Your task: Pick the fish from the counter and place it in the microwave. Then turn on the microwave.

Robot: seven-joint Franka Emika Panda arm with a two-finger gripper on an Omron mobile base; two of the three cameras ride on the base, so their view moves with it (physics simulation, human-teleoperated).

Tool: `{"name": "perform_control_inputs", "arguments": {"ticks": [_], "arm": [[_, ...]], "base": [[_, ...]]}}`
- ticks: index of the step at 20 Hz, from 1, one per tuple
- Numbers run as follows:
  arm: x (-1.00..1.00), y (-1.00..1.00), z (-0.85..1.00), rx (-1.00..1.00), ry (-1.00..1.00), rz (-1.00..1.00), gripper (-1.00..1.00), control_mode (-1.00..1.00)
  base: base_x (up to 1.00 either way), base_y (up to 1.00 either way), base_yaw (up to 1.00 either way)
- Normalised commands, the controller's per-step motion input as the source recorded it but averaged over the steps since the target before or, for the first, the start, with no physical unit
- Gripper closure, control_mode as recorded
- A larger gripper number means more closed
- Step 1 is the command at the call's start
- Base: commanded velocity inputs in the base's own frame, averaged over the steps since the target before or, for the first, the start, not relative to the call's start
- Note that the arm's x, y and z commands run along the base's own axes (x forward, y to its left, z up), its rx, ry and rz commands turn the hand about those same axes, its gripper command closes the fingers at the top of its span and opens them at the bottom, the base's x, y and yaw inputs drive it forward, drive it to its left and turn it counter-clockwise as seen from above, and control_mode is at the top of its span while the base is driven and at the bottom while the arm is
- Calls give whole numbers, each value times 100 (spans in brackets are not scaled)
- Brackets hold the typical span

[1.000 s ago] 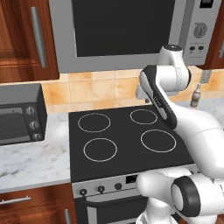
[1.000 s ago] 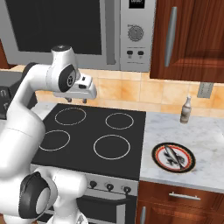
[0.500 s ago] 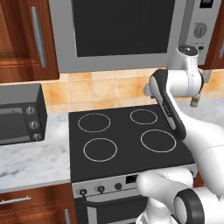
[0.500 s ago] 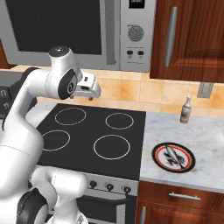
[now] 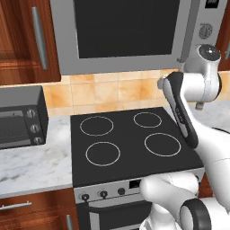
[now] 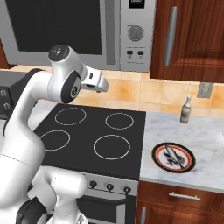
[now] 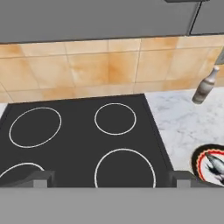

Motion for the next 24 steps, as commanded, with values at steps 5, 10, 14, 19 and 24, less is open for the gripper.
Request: {"name": "perform_control_inputs", "arguments": {"ticks": [5, 10, 14, 19, 24], "arm": [[0, -23, 27, 0, -18, -6, -100, -100], [0, -19, 29, 0, -22, -5, -100, -100], [8, -13, 35, 0, -23, -3, -100, -100], [14, -9, 40, 0, -14, -2, -100, -100], [21, 0, 45, 0, -3, 0, -100, -100]], "base": [[0, 0, 0], [0, 0, 0], [0, 0, 0], [0, 0, 0], [0, 0, 0]]}}
